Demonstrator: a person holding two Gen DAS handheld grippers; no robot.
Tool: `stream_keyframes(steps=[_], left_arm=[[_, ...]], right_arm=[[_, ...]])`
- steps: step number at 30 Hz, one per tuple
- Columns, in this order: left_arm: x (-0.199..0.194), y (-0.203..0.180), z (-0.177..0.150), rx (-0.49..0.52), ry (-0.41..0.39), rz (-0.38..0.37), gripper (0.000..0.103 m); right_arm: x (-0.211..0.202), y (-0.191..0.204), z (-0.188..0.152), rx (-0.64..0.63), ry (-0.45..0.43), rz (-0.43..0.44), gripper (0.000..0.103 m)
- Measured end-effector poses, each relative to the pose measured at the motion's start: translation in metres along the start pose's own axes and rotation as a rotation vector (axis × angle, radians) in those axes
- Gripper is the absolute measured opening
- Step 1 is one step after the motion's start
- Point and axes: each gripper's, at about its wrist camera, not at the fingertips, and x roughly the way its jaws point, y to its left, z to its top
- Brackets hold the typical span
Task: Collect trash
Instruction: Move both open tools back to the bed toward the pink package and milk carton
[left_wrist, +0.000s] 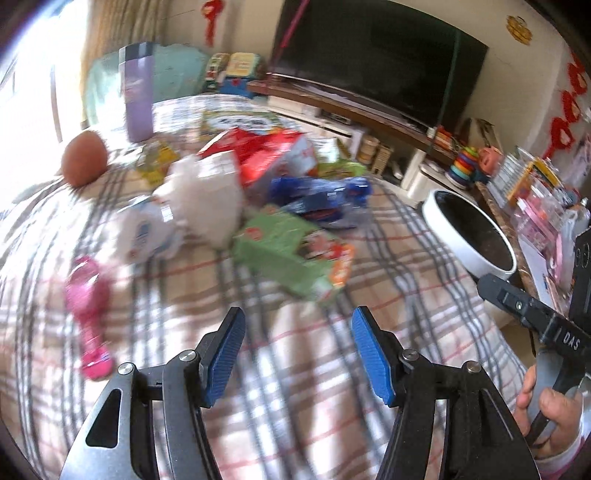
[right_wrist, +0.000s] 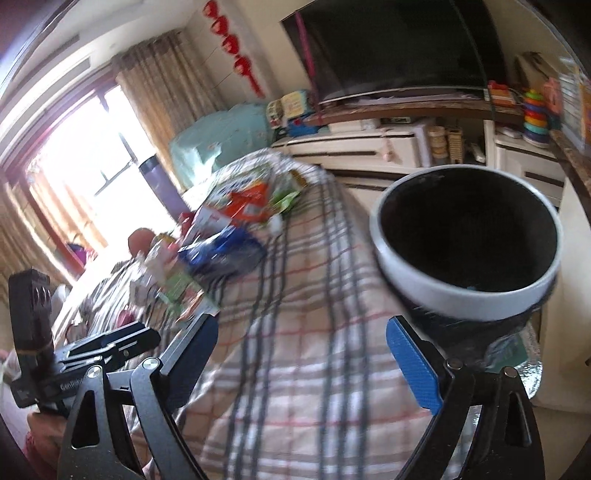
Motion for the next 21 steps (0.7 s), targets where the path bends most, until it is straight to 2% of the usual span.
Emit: stream_keyframes(steps=[8,14,19,21], left_arm=[[-0.024,0.027,-0.013,-0.074,-0.005,0.04,0.06],[-0.028,0.052,-0.012,-0.123,0.002,0.053,0.06],[-0.028,0.072,-0.004,-0.144,0.004,0.102,0.062],[-0.03,0.081,-0.001,-0.153,-0.002,0.132,0.066]], right_arm=[[0.025,0.047,-0.012,-0.118,0.057,0.061,0.094],[0.044,0.08,-0.016,-0.203,0.102,0.085,0.094],[0.058,0.099,-0.013,-0.27,0.129,0.1,0.094],[0.063,0.104,-0.011,-0.291,0.133,0.1,0.094]])
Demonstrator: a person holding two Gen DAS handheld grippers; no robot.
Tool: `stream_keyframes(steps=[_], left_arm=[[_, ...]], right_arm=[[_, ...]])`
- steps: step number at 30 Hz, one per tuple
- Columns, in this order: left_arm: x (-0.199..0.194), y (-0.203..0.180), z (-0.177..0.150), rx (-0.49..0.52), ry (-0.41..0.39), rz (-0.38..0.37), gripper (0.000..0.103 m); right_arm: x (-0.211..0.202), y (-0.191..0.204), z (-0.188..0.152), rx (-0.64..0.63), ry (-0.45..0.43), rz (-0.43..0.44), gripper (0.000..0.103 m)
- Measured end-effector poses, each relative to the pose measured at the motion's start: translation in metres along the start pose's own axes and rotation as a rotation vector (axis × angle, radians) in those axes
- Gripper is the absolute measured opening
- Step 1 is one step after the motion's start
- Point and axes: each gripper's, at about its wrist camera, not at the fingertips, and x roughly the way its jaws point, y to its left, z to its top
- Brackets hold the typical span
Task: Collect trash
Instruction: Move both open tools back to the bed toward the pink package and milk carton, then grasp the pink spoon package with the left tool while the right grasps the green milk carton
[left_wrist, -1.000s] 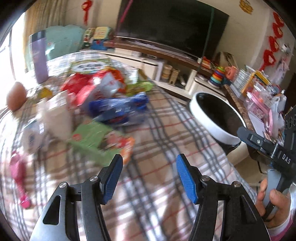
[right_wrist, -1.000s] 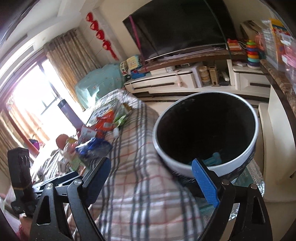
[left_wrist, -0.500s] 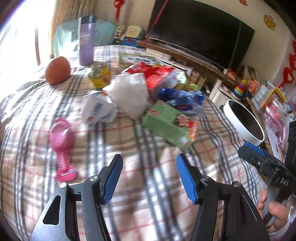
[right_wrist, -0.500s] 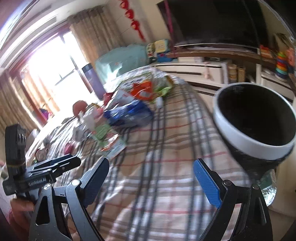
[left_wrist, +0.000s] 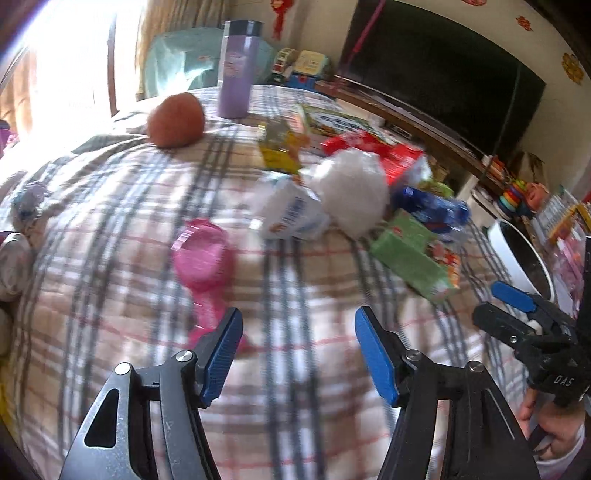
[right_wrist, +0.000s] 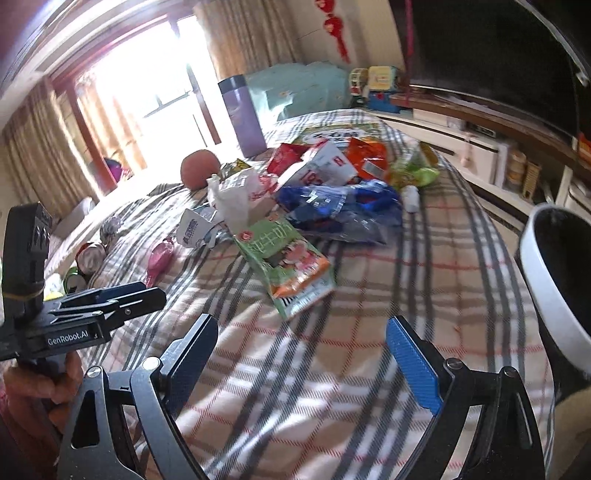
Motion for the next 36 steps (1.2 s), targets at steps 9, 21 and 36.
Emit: stream_keyframes(steps=[9,21,36], left_arm=[[0.018,0.03,0.016,-0.046,0.03,0.081,0.067],[0.049,0.017,0.015,0.073,0.028,0.125,0.034],[0.023,-0.044,-0.004,0.207,0.012,-0.065,0.033]], right_arm=[[0.02,0.001,0.016,-0.04,0.021,-0.015,0.094],[0.06,0.011,0.032,-0.128,0.082,-0.04,0.074],[0.012,-0.009,-0.001,-0.002,0.041,-0.025,0.053]])
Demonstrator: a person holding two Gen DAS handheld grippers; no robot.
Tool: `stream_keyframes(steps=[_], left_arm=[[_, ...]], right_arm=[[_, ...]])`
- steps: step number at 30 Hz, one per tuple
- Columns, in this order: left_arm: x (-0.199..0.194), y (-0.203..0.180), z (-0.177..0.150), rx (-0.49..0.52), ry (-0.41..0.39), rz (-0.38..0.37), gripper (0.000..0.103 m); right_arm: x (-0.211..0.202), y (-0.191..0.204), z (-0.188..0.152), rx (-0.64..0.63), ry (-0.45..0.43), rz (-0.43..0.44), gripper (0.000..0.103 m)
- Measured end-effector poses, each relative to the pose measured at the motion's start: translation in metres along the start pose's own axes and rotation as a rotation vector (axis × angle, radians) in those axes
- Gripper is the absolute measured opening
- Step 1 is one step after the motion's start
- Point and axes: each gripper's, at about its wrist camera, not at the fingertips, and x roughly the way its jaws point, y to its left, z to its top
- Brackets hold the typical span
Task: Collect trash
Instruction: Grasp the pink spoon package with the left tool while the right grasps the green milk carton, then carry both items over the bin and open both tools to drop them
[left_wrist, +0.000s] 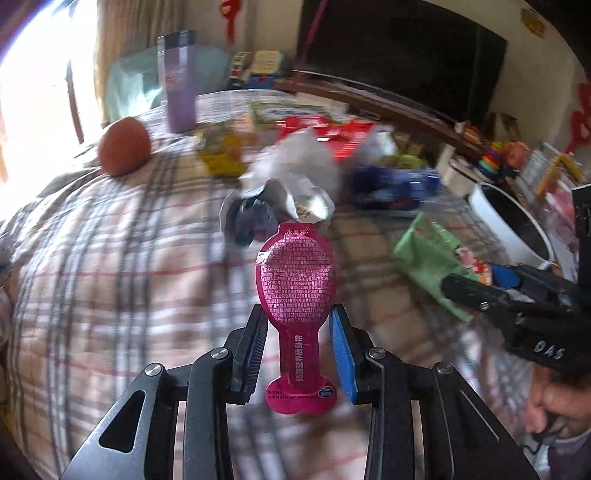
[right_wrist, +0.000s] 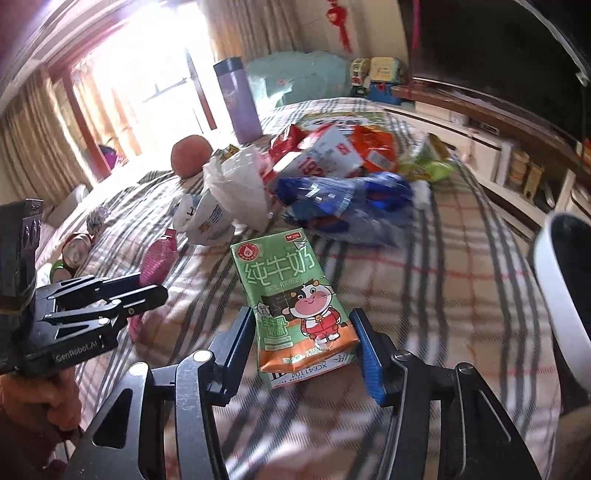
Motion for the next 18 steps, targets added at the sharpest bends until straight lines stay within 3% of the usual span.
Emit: stream_keyframes(steps=[5,18], left_arm=[[0.001,-0.023,0.008,0.066,-0.004,-0.056,0.033],[0.013,-0.047,0.023,0.136,0.015,-0.11,0.032]], right_arm=[[-0.018,-0.012,-0.009,0.031,-0.025,-0.043,0.053],[-0.055,-0.051,-0.02,0.126,-0.085,-0.117,0.053]])
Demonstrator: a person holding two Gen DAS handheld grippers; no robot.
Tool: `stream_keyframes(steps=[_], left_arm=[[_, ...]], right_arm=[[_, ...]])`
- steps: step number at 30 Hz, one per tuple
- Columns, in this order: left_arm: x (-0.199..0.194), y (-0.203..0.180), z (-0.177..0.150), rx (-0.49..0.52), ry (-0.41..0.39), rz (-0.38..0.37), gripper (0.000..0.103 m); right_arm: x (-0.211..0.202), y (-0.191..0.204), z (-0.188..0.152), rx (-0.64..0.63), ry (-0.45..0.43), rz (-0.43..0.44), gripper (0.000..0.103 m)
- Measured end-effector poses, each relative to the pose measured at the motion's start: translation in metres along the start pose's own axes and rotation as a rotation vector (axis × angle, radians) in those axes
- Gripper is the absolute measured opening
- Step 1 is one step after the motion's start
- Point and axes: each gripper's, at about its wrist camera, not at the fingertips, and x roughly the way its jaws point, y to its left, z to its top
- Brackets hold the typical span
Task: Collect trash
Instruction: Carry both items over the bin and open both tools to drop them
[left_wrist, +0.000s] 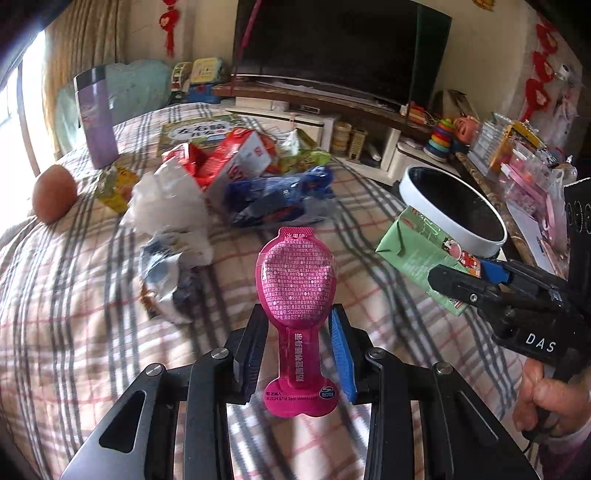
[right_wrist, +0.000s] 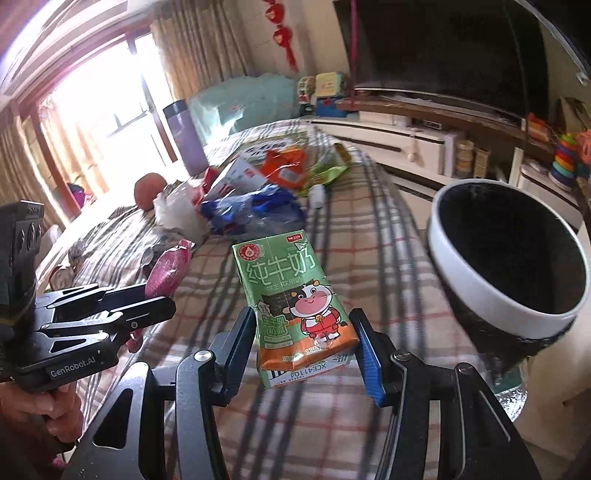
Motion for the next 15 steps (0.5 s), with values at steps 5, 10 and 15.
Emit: stream_keyframes(steps=[5,10,15], left_arm=[[0.007,-0.015,0.008,0.024,-0.001,-0.025,0.032],[0.016,-0.026,0.019,0.045,0.004,-0.058,0.032],[0.027,-0.04,0.029,0.072,0.013,-0.087,0.032]], right_arm=[[-0.011,-0.015,0.0,0.029,-0.022,-0.018,0.053],[-0.02,-0.029,0.0,0.053,-0.037,-0.045,0.053],[-0.027,-0.045,-0.001,0.078,-0.044,-0.072,0.053]])
